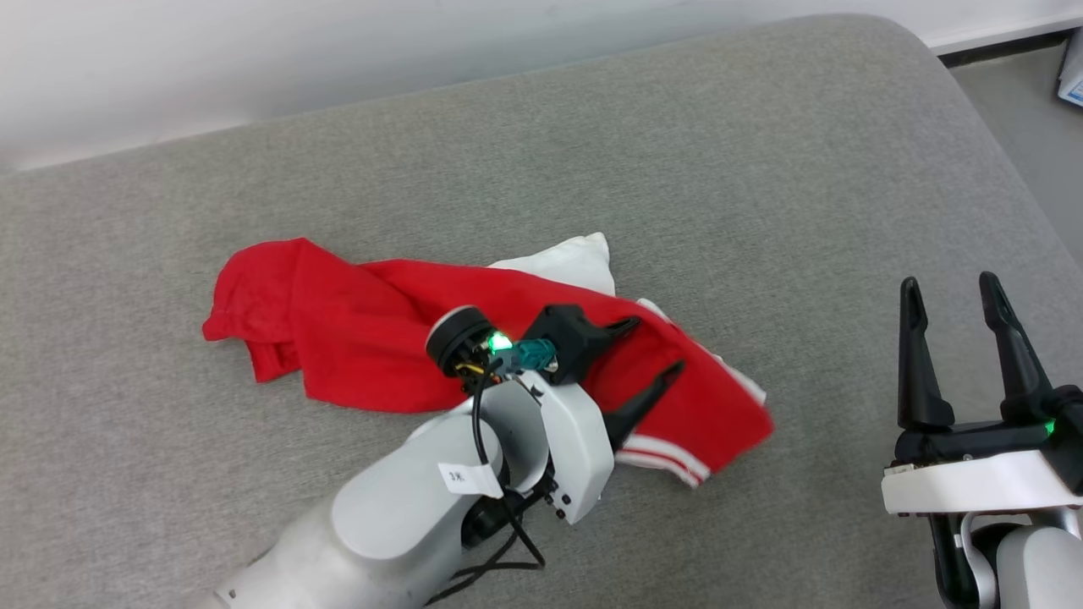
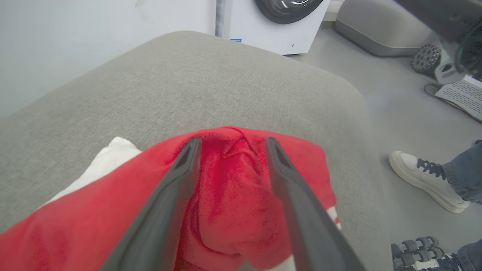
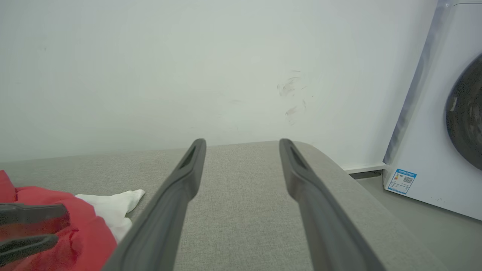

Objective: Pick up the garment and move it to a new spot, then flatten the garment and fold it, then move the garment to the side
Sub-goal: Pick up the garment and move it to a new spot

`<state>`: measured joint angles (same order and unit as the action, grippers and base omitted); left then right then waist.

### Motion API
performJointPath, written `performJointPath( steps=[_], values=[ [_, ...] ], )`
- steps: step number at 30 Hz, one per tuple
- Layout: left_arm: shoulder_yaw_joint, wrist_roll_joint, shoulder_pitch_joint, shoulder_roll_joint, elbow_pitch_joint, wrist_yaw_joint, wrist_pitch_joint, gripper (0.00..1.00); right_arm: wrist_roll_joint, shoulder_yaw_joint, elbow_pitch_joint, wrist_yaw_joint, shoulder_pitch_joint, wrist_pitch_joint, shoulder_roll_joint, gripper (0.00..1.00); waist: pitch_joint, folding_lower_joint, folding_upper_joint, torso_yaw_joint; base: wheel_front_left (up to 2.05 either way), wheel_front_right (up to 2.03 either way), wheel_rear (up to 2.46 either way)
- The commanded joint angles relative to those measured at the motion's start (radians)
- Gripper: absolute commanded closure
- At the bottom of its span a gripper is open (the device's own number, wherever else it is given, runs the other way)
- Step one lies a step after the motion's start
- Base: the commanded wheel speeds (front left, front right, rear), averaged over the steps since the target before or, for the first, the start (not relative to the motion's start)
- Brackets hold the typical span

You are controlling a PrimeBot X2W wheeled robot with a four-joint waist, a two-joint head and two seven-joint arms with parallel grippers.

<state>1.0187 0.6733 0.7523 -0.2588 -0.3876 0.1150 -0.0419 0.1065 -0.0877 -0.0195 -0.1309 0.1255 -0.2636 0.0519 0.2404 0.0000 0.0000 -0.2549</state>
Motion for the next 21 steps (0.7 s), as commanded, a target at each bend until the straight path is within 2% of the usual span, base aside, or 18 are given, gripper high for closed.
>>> performJointPath(
  steps=[1,7,12,16,21],
  values=[
    [0.001,0.000,-0.012,0.012,-0.022,0.004,-0.024,0.00,0.004,-0.001,-0.001,0.000,0.008,-0.002,-0.003,0.00,-0.001,0.0000,0.0000,0.010,0.00,0.00,0.00],
    [-0.044,0.012,-0.019,0.015,-0.091,-0.009,-0.150,0.00,-0.013,-0.007,0.003,0.000,-0.005,-0.002,-0.003,0.00,-0.036,0.0000,0.0000,0.074,0.00,0.00,0.00],
    [-0.147,0.004,-0.037,-0.038,-0.077,-0.070,-0.215,0.00,-0.035,-0.010,0.010,0.000,-0.026,-0.002,-0.002,0.00,-0.088,0.0000,0.0000,0.144,0.00,0.00,0.00],
    [-0.266,-0.020,-0.084,-0.091,-0.002,-0.128,-0.224,0.00,-0.051,-0.008,0.011,0.000,-0.045,-0.002,-0.003,0.00,-0.125,0.0000,0.0000,0.200,0.00,0.00,0.00],
    [-0.444,-0.088,-0.231,-0.138,0.155,-0.179,-0.223,0.00,-0.065,-0.007,0.016,0.000,-0.063,-0.002,-0.002,0.00,-0.160,0.0000,0.0000,0.247,0.00,0.00,0.00]
  ],
)
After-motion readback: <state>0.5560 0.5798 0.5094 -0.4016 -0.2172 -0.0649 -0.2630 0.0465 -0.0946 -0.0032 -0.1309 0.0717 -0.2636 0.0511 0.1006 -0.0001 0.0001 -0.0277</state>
